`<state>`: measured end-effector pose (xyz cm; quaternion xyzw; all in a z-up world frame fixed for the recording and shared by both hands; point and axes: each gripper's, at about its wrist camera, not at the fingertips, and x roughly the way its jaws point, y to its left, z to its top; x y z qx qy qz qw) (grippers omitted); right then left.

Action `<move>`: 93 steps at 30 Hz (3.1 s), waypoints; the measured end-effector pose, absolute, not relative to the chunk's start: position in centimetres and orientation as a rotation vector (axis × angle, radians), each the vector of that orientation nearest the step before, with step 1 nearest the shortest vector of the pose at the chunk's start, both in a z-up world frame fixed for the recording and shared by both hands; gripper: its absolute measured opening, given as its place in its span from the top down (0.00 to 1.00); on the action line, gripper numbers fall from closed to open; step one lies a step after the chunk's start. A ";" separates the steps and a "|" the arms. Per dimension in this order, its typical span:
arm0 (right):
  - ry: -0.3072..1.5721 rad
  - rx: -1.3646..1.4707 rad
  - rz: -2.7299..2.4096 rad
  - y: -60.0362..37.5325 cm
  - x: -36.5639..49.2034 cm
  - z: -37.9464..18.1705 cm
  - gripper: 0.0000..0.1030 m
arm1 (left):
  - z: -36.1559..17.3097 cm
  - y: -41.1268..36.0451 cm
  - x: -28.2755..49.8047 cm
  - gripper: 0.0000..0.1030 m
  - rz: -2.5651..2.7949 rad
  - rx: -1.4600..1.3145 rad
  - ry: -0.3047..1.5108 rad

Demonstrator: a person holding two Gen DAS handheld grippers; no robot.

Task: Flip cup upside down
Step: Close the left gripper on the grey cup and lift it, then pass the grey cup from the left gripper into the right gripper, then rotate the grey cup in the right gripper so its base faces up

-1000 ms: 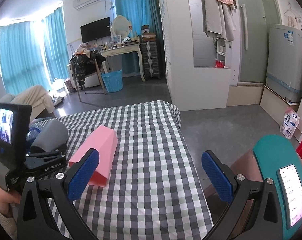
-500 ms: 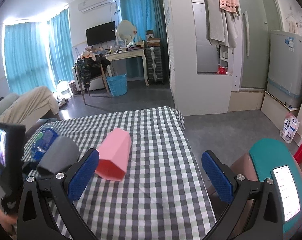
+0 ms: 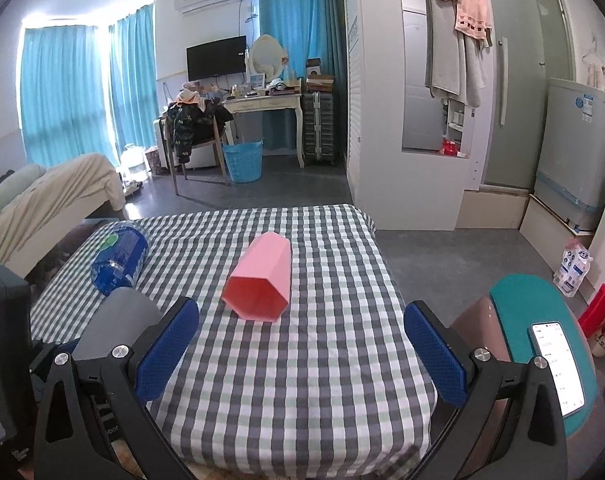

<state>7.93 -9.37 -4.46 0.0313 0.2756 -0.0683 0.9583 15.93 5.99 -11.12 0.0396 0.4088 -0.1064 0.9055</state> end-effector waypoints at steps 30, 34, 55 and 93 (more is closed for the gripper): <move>0.957 -0.051 0.024 4.8 17.2 -4.0 0.00 | -7.1 24.3 17.1 0.12 -0.101 -0.057 0.704; 1.097 -0.036 0.033 6.0 20.0 -7.4 0.00 | -8.6 25.9 17.9 0.12 -0.093 -0.089 0.737; 1.124 0.007 0.028 6.6 21.7 -9.1 0.29 | -10.0 27.9 19.2 0.12 -0.082 -0.130 0.768; 0.873 -0.062 0.151 5.8 15.6 -8.5 0.28 | -9.1 22.1 18.1 0.12 -0.093 -0.059 0.786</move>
